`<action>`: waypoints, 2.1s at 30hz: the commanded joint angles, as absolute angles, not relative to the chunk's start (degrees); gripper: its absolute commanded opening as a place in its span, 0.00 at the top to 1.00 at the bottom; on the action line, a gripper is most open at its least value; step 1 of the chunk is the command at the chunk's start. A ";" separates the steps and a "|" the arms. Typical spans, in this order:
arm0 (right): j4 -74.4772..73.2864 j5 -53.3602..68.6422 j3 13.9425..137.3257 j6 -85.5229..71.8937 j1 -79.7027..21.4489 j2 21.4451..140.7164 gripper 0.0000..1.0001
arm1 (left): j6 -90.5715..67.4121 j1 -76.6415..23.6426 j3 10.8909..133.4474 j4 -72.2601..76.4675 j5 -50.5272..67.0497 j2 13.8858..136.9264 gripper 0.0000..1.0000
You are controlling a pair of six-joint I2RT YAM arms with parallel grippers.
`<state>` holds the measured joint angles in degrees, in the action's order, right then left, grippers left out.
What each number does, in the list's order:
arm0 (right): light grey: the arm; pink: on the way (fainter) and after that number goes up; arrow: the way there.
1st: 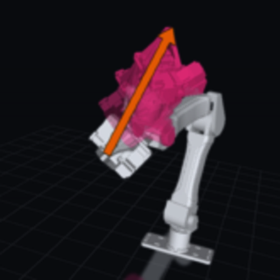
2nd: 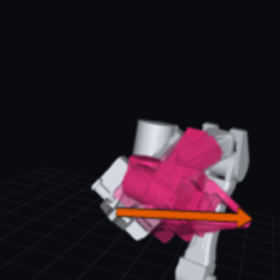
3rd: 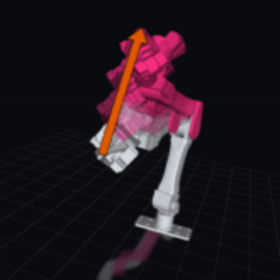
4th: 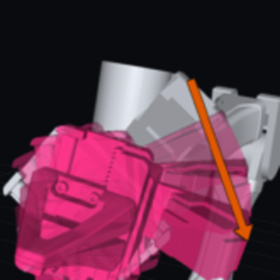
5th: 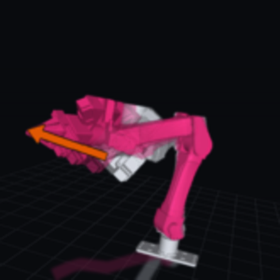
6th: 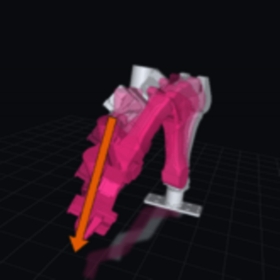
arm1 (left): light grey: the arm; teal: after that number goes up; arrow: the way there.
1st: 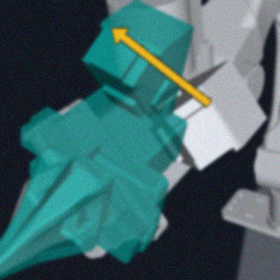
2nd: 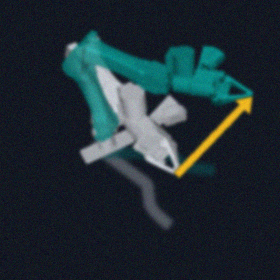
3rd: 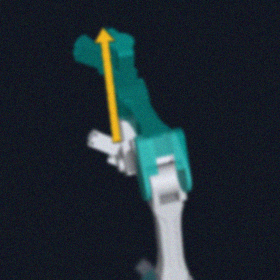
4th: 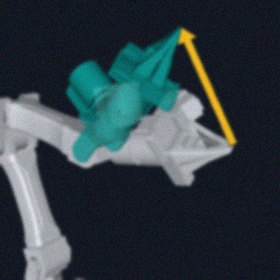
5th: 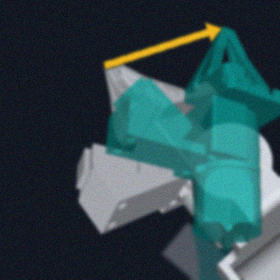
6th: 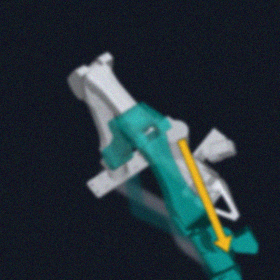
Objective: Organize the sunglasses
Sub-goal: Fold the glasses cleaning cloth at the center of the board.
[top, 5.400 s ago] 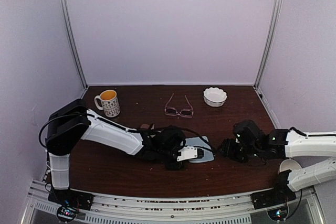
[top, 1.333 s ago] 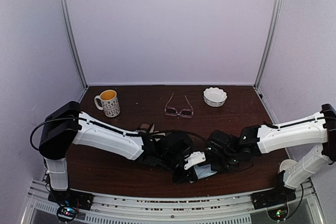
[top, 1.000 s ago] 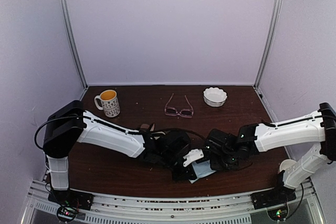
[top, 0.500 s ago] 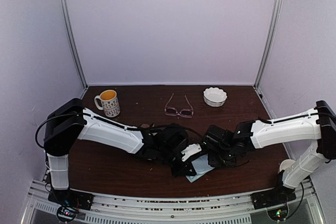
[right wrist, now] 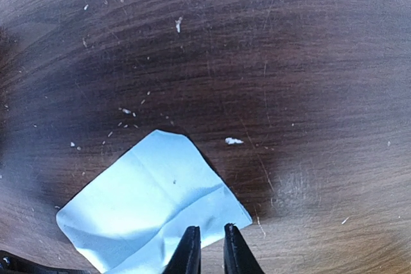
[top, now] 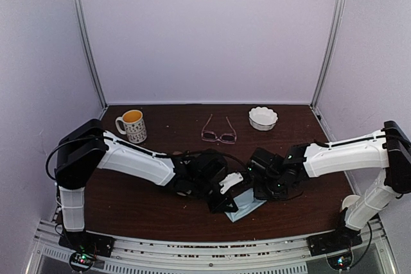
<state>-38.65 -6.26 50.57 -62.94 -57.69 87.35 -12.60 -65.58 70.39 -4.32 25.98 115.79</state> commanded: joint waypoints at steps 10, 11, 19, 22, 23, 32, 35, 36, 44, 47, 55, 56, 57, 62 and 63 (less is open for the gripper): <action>-37.84 -8.14 51.84 -61.74 -57.08 87.93 0.85 | -14.99 -64.25 69.18 -2.81 22.12 116.80 1.00; -37.81 -8.17 51.79 -61.72 -57.05 87.98 0.85 | -15.15 -64.25 69.10 -2.90 21.80 116.72 1.00; -37.35 -8.10 51.32 -61.70 -57.08 87.90 0.86 | -16.32 -64.25 68.02 -3.28 18.11 115.39 1.00; -37.18 -8.12 50.93 -61.76 -57.11 87.73 0.86 | -16.77 -64.25 67.34 -2.93 17.60 114.96 1.00; -37.05 -8.12 50.68 -61.81 -57.06 87.67 0.86 | -16.87 -64.25 67.25 -2.90 17.47 114.96 1.00; -36.52 -8.00 49.84 -61.97 -57.04 87.11 0.86 | -16.97 -64.25 66.85 -3.63 15.91 113.55 1.00; -36.65 -7.90 49.79 -61.99 -57.18 86.60 0.86 | -17.17 -64.25 67.62 -4.06 16.17 114.04 0.94; -36.65 -7.85 49.66 -62.00 -57.20 86.25 0.86 | -17.14 -64.25 67.83 -4.05 16.24 113.82 0.91; -36.94 -8.26 47.23 -62.66 -57.31 81.77 0.83 | -15.58 -64.61 69.60 -6.95 14.21 108.86 0.72; -35.69 -8.21 45.01 -63.71 -57.47 78.72 0.76 | -12.22 -66.05 70.19 -9.79 9.38 107.29 0.69; -25.54 -5.60 36.37 -67.17 -57.49 72.30 0.56 | -1.01 -72.16 67.34 -10.72 3.73 104.52 0.69; -24.09 -5.14 35.55 -67.72 -57.48 71.79 0.56 | 0.32 -73.08 67.03 -10.58 3.43 104.50 0.69; -22.68 -4.80 34.74 -68.33 -57.48 71.40 0.55 | 1.58 -73.91 66.90 -10.49 3.42 104.62 0.70; -16.64 -3.61 31.78 -70.56 -57.50 70.58 0.55 | 4.65 -76.73 67.21 -9.06 2.01 107.28 0.70; -15.97 -3.68 31.55 -70.84 -57.56 70.62 0.55 | 4.73 -76.99 67.67 -9.10 1.83 107.98 0.71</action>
